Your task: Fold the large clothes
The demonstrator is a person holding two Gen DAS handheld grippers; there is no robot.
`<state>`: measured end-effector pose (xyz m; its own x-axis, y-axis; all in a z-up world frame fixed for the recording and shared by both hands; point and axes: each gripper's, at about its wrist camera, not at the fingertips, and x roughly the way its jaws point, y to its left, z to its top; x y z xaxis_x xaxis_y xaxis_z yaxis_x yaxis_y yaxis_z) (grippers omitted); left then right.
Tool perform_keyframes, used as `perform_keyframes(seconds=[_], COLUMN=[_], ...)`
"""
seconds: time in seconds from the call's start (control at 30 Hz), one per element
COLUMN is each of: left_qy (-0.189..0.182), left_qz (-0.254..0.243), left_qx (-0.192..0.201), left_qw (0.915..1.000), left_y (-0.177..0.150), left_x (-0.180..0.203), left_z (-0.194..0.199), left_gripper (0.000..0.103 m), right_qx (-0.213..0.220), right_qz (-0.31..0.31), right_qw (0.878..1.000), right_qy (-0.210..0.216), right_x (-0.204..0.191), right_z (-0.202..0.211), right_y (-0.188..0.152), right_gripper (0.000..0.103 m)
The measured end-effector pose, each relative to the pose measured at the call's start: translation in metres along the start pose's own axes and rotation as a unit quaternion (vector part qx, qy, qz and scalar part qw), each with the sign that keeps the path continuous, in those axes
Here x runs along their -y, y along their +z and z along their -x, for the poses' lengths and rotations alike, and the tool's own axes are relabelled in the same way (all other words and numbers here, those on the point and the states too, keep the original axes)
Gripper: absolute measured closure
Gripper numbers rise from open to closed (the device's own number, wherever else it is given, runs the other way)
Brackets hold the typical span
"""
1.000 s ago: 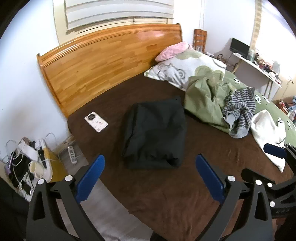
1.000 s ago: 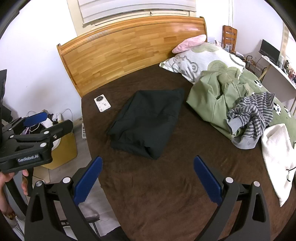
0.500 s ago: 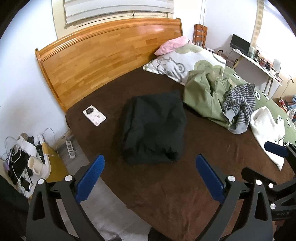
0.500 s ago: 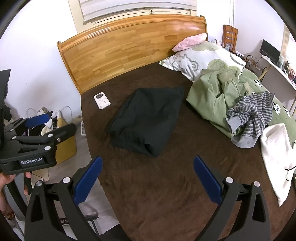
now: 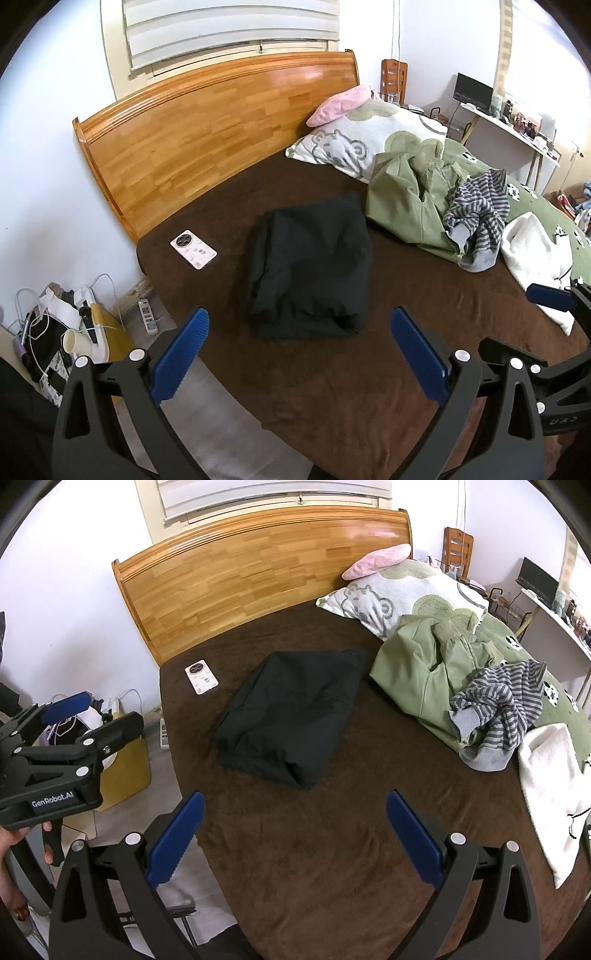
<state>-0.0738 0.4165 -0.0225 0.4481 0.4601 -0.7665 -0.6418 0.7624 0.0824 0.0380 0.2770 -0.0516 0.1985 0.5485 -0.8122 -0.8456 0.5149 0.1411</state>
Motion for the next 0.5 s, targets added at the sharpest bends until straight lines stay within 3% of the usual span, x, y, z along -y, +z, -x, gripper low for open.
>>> perform_keyframes(seconds=[0.5], left_qy=[0.009], left_qz=[0.003], left_qx=[0.004], left_qw=[0.9999], left_y=[0.001], left_x=[0.0005], left_z=[0.002], left_gripper=[0.007], right_qx=[0.0], right_qz=[0.002], right_qw=[1.0], right_qy=[0.0], right_x=[0.0007], right_z=[0.0014], right_y=[-0.0009], right_gripper=[0.006])
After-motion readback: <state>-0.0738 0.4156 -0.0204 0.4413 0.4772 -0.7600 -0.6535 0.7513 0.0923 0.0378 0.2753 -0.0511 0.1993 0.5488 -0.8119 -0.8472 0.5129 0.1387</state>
